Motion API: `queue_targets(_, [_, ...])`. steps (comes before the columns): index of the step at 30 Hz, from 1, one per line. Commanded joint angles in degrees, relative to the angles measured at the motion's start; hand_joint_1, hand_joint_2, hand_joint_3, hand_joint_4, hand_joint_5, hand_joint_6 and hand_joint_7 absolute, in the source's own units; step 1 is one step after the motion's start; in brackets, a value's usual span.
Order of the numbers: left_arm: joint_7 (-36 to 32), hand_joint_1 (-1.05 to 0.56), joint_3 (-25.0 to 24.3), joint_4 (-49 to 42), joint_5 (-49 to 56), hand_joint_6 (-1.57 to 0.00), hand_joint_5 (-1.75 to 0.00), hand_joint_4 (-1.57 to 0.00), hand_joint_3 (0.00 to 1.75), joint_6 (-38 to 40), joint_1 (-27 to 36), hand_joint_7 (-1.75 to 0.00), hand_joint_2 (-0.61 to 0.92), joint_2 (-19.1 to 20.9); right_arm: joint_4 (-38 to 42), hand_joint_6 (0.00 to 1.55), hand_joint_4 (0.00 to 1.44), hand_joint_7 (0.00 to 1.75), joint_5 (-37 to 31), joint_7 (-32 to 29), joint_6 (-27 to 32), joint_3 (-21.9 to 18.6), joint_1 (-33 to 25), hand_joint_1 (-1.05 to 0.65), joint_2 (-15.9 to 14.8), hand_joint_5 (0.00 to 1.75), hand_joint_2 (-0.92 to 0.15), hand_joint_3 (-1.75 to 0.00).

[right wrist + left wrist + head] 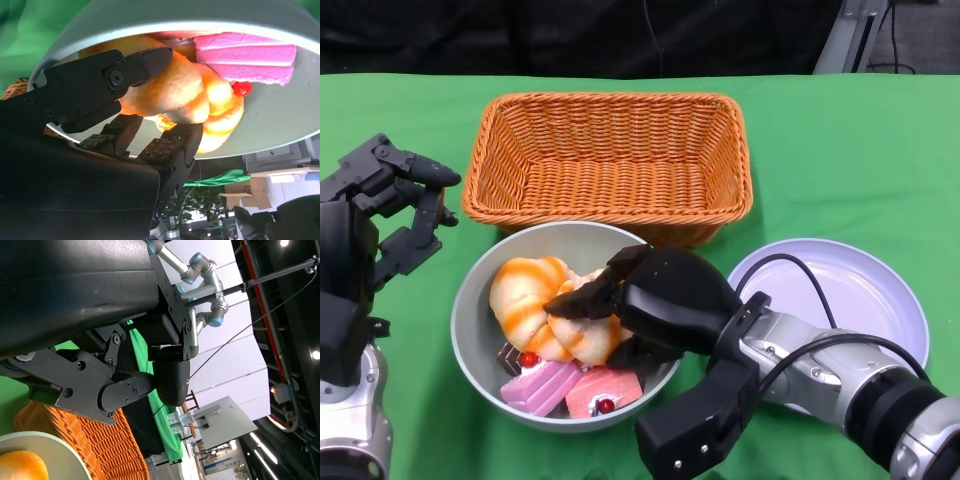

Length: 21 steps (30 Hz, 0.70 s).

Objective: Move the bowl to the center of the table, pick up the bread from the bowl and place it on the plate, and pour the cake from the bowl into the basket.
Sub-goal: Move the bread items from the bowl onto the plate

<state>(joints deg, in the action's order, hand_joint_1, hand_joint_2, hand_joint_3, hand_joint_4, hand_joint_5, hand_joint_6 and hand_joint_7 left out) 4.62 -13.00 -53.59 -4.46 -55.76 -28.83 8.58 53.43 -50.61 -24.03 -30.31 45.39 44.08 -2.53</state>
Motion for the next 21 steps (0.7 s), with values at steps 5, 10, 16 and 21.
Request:
queue_targets(5, [0.9,-0.12,-0.3,-1.1,-0.8,-0.88,-1.49,-0.88,0.76,-1.2,-0.3,-1.13,0.74,0.8,2.3,0.85,0.74,0.66,-0.2,-1.3,-1.7,0.0,-0.7,-0.14,-0.1,1.35,-0.88,0.0])
queue_targets(10, [0.9,-0.12,-0.2,-1.1,-0.6,-0.9,-1.49,-0.89,0.77,-1.1,-0.3,-1.1,0.73,0.8,2.3,0.78,0.76,0.68,0.2,-1.9,-3.4,-0.6,-0.3,-0.15,-0.4,1.25,-0.91,-0.01])
queue_targets(16, [1.4,-0.12,-0.3,-1.4,-1.0,-0.89,-1.49,-0.89,0.79,-0.9,-0.4,-1.11,0.72,0.8,1.0,0.89,0.72,0.44,1.5,-1.1,-4.7,-2.0,-0.2,-0.14,-0.7,1.33,-0.92,-0.02])
queue_targets(21, [1.2,-0.11,-0.4,-1.6,-0.9,-0.9,-1.48,-0.88,0.79,-0.9,-0.5,-1.1,0.72,0.8,-0.9,0.86,0.69,0.66,3.6,1.6,-5.7,-3.4,-0.7,-0.13,-1.0,1.49,-0.92,-0.03])
